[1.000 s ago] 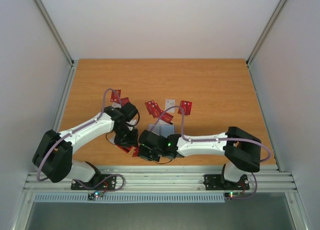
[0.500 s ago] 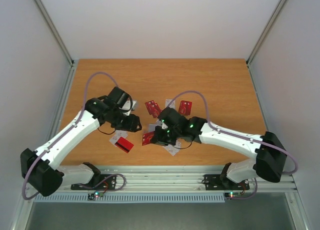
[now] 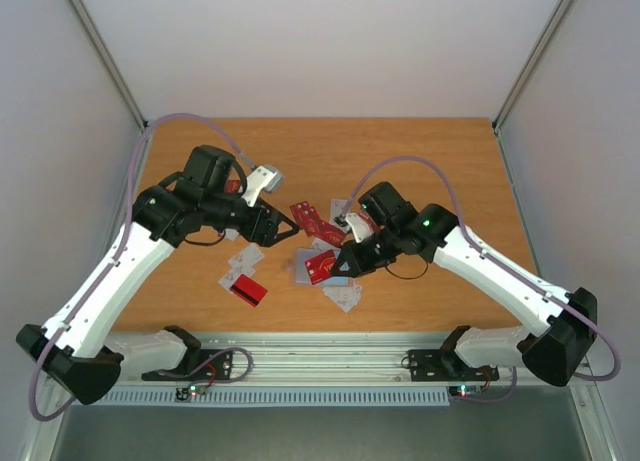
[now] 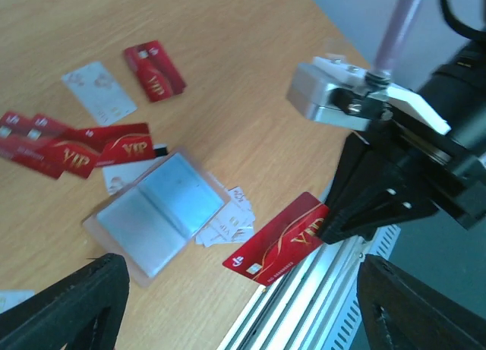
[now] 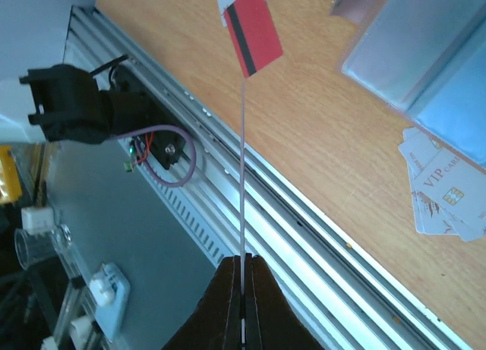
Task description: Put the credit cards into the card holder
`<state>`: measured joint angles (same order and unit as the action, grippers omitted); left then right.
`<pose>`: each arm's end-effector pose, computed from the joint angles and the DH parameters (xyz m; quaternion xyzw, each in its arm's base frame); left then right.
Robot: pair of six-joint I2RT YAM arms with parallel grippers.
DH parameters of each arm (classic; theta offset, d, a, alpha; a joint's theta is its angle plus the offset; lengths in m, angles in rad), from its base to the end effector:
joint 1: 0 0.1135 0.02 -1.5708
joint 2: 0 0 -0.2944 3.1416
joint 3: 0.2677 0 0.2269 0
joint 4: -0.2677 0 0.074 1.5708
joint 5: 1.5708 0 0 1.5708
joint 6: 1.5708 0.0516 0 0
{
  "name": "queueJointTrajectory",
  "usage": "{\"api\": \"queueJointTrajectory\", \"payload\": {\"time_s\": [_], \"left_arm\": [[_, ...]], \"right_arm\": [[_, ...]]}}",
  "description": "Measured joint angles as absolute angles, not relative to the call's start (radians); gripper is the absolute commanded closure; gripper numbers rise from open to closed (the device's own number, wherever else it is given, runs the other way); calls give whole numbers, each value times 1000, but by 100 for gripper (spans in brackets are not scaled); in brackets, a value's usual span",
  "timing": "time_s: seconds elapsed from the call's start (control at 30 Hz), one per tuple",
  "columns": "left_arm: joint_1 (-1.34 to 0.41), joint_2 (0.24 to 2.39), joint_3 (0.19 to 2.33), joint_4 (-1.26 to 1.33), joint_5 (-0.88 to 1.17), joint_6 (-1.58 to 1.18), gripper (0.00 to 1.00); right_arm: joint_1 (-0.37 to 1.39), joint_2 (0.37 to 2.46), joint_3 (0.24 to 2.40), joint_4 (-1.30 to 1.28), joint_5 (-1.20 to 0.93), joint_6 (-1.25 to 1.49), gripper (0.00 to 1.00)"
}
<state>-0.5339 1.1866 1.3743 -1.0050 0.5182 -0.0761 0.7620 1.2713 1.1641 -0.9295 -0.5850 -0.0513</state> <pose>0.1546 -0.1211 0.3996 0.2958 0.8540 -0.3340 0.2677 0.1371 0.1702 0.3303 -0.4352 0.8182 0.3487 0.1401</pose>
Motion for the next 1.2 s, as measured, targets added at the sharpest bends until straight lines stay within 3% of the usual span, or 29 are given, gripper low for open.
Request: {"api": "queueJointTrajectory", "payload": {"time_s": [0.23,0.37,0.57,0.97,1.2], "left_arm": [[-534,1152,1377,-978,651,81,21],[-534,1145,1377,-994,762,203,33],[-534,1169,1370,-1060,913,377,33],[-599,1228,1320,-1096,959,484,38],[-621,1254,1319,-1097,959,508,47]], "right_arm": [[756,1225,1166,-978,-623,-200,99],[756,1184,1174,-1013,-626,-292,99],[756,1142,1203,-1066,-647,-434,99],[758,1198,1341,-1108,-681,-565,99],[770,1228,1345,-1121,-685,-583,99]]}}
